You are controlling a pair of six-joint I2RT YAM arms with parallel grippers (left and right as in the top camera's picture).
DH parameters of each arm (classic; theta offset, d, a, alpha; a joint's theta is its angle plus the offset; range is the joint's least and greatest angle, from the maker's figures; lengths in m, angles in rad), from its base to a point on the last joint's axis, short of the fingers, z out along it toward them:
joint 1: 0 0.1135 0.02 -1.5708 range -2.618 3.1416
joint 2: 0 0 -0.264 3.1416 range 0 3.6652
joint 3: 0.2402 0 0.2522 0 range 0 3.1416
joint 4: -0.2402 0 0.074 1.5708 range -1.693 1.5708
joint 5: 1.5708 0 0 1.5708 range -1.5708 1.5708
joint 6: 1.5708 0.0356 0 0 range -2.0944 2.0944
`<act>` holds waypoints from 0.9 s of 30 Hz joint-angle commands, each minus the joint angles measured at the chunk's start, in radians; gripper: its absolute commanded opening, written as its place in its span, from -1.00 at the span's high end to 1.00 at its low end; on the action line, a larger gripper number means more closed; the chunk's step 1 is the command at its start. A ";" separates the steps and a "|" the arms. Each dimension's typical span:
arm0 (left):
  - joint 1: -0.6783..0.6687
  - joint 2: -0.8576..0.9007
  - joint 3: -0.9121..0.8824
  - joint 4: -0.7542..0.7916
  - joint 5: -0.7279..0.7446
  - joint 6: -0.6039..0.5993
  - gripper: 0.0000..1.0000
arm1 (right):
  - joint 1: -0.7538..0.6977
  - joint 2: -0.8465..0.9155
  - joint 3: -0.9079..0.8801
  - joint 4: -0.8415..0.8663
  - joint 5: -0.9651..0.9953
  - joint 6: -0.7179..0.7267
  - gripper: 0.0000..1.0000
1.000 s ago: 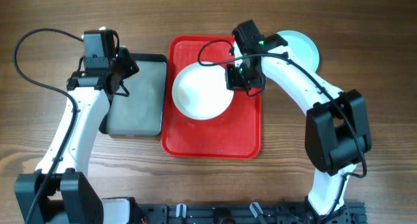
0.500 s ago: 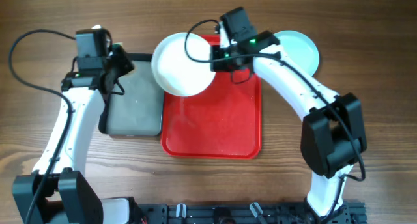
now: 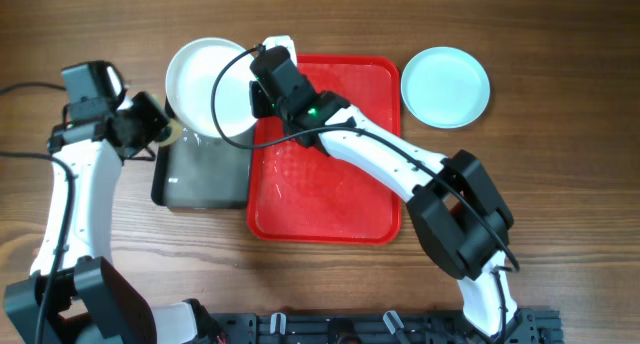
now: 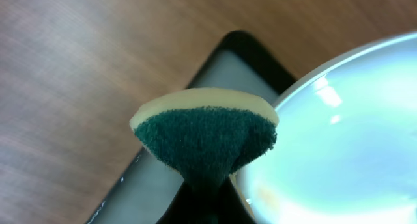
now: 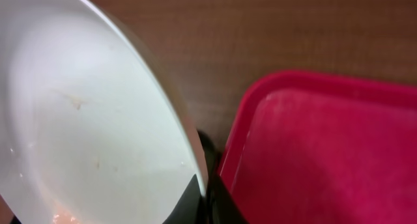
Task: Clean dirty plates on tray and stack at the side
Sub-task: 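Lift the white plate by its rim with the right gripper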
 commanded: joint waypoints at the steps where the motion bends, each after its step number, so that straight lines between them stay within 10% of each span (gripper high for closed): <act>1: 0.048 -0.003 0.005 -0.040 0.128 0.079 0.92 | -0.001 0.026 0.025 0.091 0.134 -0.109 0.91; 14: 0.047 -0.003 0.005 -0.065 0.156 0.084 0.92 | 0.080 0.019 0.025 0.603 0.326 -1.057 0.91; 27: 0.047 -0.003 0.005 -0.064 0.156 0.087 0.92 | 0.110 0.019 0.025 0.649 0.362 -1.102 0.91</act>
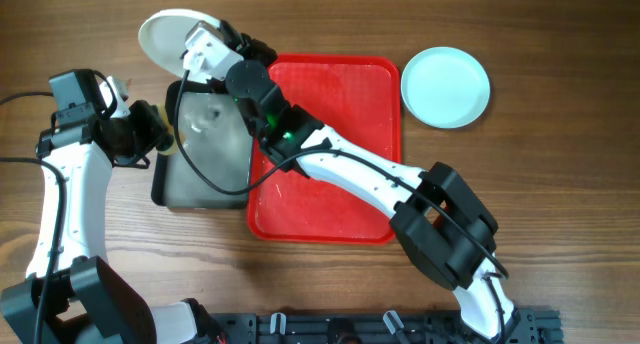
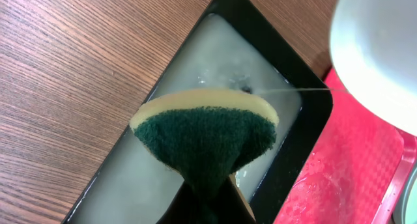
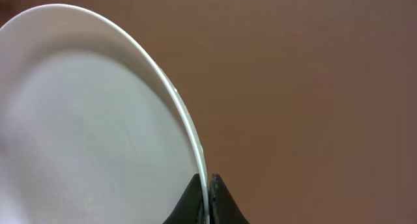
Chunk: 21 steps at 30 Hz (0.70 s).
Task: Clean dirty plates on tray and stack at the side
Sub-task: 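Lift the white plate by its rim with the right gripper, then carry the white plate right and lower it onto the plate stack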
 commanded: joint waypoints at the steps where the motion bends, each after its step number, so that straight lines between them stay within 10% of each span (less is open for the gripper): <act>1: 0.000 -0.003 0.005 0.003 0.019 0.024 0.92 | -0.005 0.005 0.020 0.007 0.025 0.023 0.91; 10: 0.000 -0.003 0.005 0.006 0.019 0.024 0.92 | -0.006 0.005 0.020 -0.067 0.024 0.168 0.91; 16: 0.000 -0.002 0.005 0.020 0.019 0.024 0.92 | -0.058 0.004 0.020 -0.322 -0.042 0.665 0.91; 21: -0.003 -0.003 0.005 0.055 0.019 0.056 0.92 | -0.150 -0.001 0.020 -0.409 -0.505 0.962 0.91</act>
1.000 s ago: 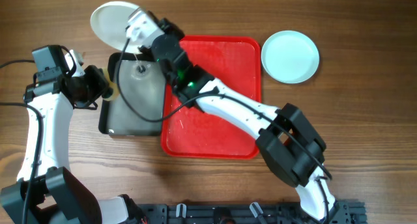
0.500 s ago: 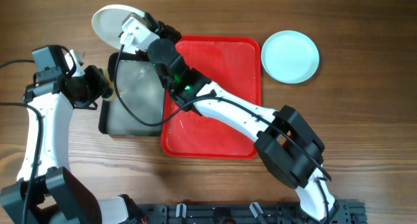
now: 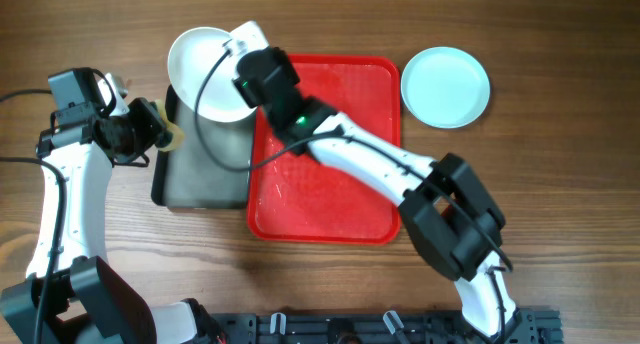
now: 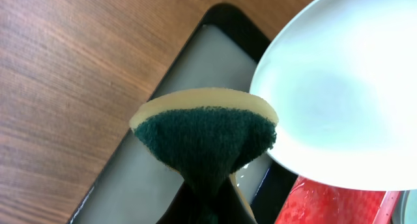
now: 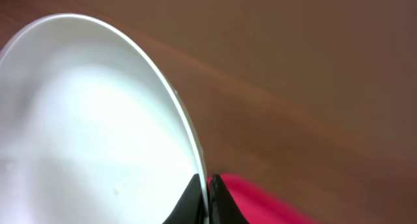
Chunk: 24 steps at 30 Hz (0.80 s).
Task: Clean dirty plates on tray and stack at the side
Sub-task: 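Carry the white plate right and lower it onto the plate stack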
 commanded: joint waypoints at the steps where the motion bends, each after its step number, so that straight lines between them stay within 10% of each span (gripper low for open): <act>1: -0.005 -0.003 0.005 0.032 0.019 0.064 0.92 | -0.085 -0.007 0.017 -0.002 -0.419 0.371 0.91; 8: -0.056 -0.003 0.005 0.070 0.018 0.077 0.92 | -0.289 -0.103 0.017 -0.172 -0.792 0.551 0.91; 24: -0.272 0.045 0.005 0.094 -0.148 0.201 0.92 | -0.800 -0.156 0.011 -0.740 -0.614 0.312 0.91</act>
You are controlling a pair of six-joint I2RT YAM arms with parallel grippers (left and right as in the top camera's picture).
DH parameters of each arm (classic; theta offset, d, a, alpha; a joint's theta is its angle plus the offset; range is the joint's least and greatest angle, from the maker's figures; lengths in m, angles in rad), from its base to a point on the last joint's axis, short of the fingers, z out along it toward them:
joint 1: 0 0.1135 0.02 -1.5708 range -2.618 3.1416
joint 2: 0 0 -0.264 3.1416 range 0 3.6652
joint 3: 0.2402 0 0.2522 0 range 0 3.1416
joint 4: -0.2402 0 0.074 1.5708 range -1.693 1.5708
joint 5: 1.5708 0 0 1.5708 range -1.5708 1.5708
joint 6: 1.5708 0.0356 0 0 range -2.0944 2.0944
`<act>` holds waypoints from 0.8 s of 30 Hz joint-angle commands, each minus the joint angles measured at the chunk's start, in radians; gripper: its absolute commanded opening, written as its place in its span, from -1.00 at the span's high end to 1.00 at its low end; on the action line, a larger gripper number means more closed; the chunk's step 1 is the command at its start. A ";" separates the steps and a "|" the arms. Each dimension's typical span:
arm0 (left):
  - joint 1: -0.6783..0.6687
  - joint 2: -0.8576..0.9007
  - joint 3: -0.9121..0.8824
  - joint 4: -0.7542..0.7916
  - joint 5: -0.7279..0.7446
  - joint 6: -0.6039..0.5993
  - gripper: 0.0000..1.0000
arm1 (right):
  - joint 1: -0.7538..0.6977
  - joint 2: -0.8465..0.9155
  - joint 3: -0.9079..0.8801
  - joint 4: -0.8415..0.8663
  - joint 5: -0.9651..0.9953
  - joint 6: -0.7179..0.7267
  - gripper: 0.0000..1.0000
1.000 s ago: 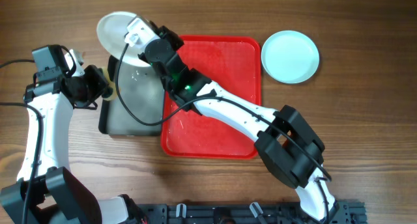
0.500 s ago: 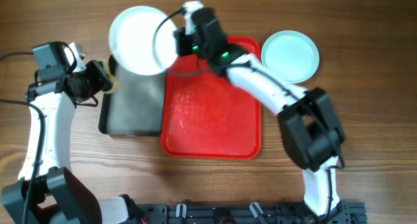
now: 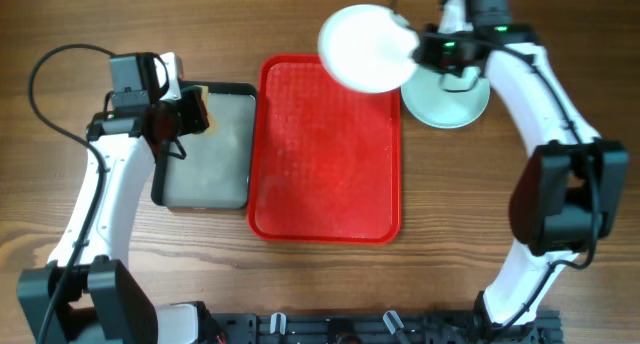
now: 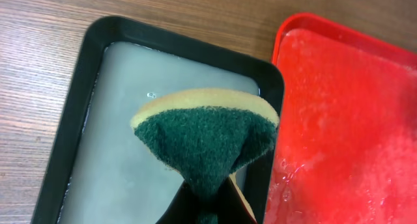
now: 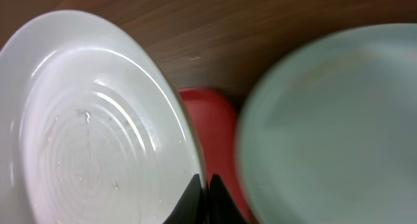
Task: Clean dirty plates on tray and stack at the side
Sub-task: 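Carry the white plate right and lower it onto the plate stack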
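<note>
My right gripper (image 5: 206, 185) is shut on the rim of a white plate (image 3: 365, 47), held above the far right corner of the red tray (image 3: 325, 149). Beside it on the table lies a pale green plate (image 3: 447, 97), blurred at the right of the right wrist view (image 5: 326, 120). The held white plate (image 5: 98, 126) is wet, with concentric rings showing. My left gripper (image 4: 207, 204) is shut on a sponge (image 4: 203, 136), green scouring side toward the camera, over the black basin of water (image 4: 71, 139). The red tray is wet and bears no plates.
The black basin (image 3: 168, 154) sits left of the red tray, touching its edge. Cables run across the table at the far left and behind the right arm. The arms' base rail lies along the near edge.
My right gripper has moved the white plate from over the basin's far end to over the tray's far right corner, next to the green plate. My left gripper with the sponge has shifted right, over the basin.
My right gripper held the white plate over the basin while my left held the sponge beside it. Then the plate was tilted steeply, with water running off into the basin. It levelled again over the basin's far end. Now it is beside the green plate.
</note>
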 commanded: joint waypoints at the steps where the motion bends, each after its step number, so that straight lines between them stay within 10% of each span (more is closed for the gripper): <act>1: -0.042 0.070 0.005 0.003 -0.036 0.025 0.92 | -0.084 -0.024 -0.004 -0.050 0.133 -0.028 0.91; 24: -0.052 0.234 0.005 0.023 -0.077 0.080 0.92 | -0.165 -0.017 -0.264 0.082 0.441 -0.047 0.91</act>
